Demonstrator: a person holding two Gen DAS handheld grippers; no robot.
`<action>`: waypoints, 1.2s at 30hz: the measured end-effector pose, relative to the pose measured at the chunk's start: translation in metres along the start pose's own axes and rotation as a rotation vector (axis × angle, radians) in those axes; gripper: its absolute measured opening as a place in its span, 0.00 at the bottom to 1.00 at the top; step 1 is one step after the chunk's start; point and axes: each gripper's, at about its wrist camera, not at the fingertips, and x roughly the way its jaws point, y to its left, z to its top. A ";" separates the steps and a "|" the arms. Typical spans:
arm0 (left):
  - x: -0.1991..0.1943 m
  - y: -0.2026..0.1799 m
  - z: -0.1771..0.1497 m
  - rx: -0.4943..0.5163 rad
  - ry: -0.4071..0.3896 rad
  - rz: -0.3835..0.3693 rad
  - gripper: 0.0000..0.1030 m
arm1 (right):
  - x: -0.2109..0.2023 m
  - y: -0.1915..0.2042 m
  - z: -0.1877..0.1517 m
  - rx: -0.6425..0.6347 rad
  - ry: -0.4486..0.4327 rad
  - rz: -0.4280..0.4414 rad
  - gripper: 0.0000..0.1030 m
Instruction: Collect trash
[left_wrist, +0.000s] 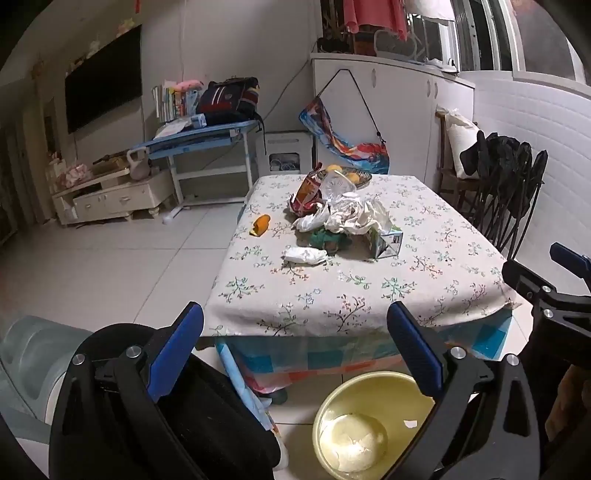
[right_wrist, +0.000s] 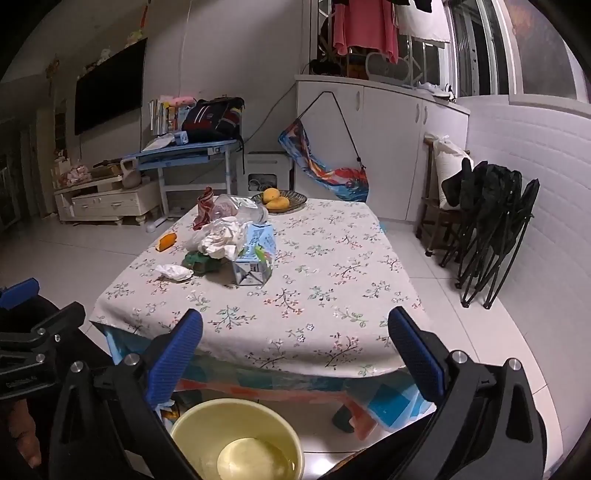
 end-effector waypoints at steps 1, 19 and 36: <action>0.000 0.000 0.001 0.001 -0.003 0.001 0.93 | 0.000 0.000 0.000 0.000 0.001 -0.001 0.94; 0.001 0.002 0.001 -0.008 -0.008 -0.002 0.93 | 0.004 0.001 -0.003 0.024 -0.037 -0.004 0.94; 0.002 0.002 -0.001 -0.009 -0.008 -0.002 0.93 | 0.003 -0.003 -0.005 0.035 -0.040 0.003 0.94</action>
